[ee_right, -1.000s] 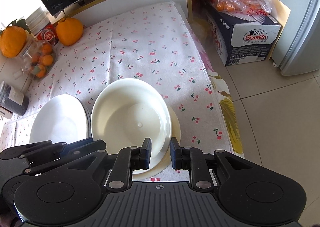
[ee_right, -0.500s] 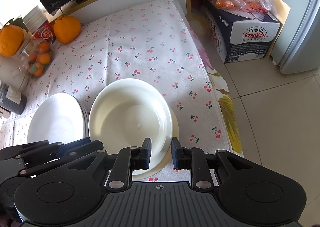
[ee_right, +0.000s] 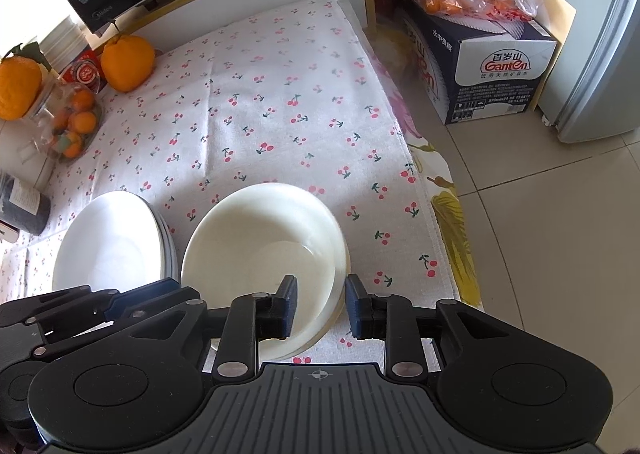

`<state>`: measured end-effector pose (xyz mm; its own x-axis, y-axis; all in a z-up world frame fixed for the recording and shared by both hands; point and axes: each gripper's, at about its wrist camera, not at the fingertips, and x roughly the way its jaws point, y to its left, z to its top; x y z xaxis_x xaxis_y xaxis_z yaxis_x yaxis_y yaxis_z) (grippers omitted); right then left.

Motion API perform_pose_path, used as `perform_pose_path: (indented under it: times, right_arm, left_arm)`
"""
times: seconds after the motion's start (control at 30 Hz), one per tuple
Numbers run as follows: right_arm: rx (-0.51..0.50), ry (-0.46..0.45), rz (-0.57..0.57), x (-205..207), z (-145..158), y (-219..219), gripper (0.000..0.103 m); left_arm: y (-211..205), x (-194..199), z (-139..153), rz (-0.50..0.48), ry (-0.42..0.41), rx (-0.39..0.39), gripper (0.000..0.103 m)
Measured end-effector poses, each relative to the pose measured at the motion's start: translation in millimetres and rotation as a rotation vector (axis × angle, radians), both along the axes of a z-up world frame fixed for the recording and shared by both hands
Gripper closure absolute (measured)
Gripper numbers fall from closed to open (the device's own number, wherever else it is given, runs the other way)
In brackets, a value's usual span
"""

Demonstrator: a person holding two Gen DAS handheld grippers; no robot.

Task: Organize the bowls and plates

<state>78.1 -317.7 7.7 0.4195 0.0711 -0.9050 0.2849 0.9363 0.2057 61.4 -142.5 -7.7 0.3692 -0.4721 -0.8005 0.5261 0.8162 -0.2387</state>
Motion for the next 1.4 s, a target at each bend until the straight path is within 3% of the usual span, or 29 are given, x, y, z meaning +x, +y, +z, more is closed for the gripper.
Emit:
perform_pose_path:
  times: [0.17,0.3,0.43,0.77,0.83,1.13,1.4]
  right_arm:
    - [-0.002,-0.002,0.002,1,-1,-1,0.071]
    - [-0.001,-0.023,0.0,0,2,-2,0.055]
    - [0.001,-0.041,0.006,-1,4,-4,0.049]
    - [0.009,-0.148,0.031,-12,7,-11,0.026]
    - [-0.019,-0.181,0.049,-16,8,-12,0.021]
    - [-0.129,-0.317,0.131,-38,1,-16,0.016]
    - [-0.155,-0.315,0.161,-42,-9,-12,0.016]
  left_arm:
    - [-2,-3,2,-0.022,-0.035,0.012,0.079]
    - [-4,-7,4,-0.05,-0.073,0.028,0.071]
    - [-6,-12,5,-0.084,-0.117,0.046,0.061]
    - [-3,-27,10,-0.189,-0.227,0.039,0.014]
    - [0,-30,9,-0.211,-0.251,0.04,0.011]
    - [2,-44,-6,-0.374,-0.362,0.099,0.002]
    - [-7,-51,-17,-0.456,-0.41,0.126,0.002]
